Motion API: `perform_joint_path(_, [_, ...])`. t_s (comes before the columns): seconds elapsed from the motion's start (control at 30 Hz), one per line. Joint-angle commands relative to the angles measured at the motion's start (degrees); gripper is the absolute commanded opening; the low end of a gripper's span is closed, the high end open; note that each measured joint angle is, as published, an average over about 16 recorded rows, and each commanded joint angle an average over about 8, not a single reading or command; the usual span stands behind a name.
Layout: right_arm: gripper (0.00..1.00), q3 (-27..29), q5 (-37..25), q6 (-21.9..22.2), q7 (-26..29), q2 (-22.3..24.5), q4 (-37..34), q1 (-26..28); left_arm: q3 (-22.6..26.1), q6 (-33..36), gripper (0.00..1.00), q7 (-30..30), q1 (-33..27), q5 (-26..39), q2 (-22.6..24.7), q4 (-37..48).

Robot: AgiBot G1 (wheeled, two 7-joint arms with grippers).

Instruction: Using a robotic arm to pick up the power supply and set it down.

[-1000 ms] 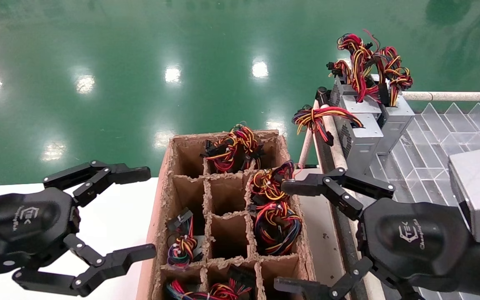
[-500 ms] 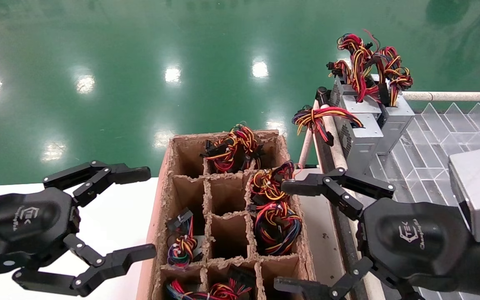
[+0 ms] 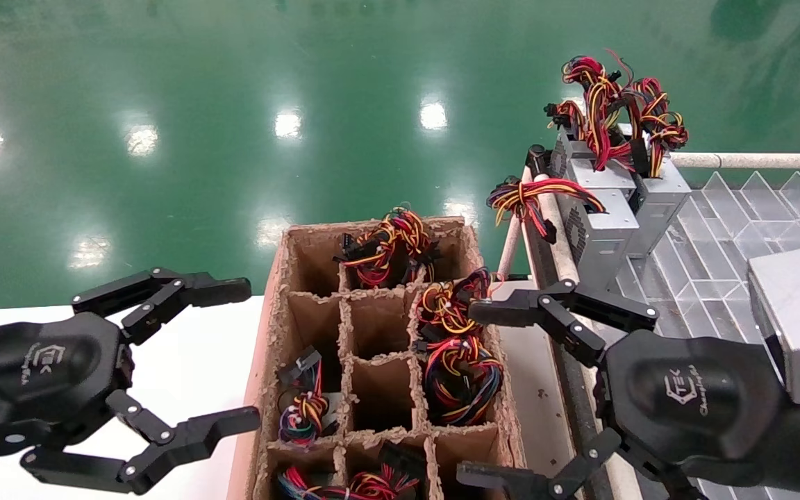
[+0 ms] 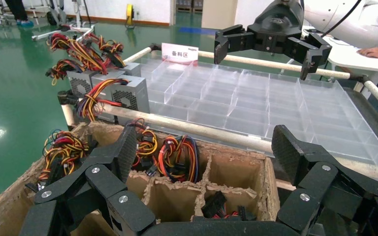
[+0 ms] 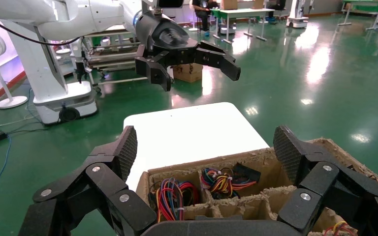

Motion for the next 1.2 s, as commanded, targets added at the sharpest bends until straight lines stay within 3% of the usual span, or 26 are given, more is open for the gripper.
perform_joint_path(0.03, [1.00,0.00,0.00,0.00,0.00,0.00,0.00,0.00,0.00,0.00,1.00,0.00,0.00,0.00,0.00,0.00])
perform_joint_path(1.2, [1.00,0.00,0.00,0.00,0.00,0.00,0.00,0.00,0.00,0.00,1.00,0.00,0.00,0.00,0.00,0.00])
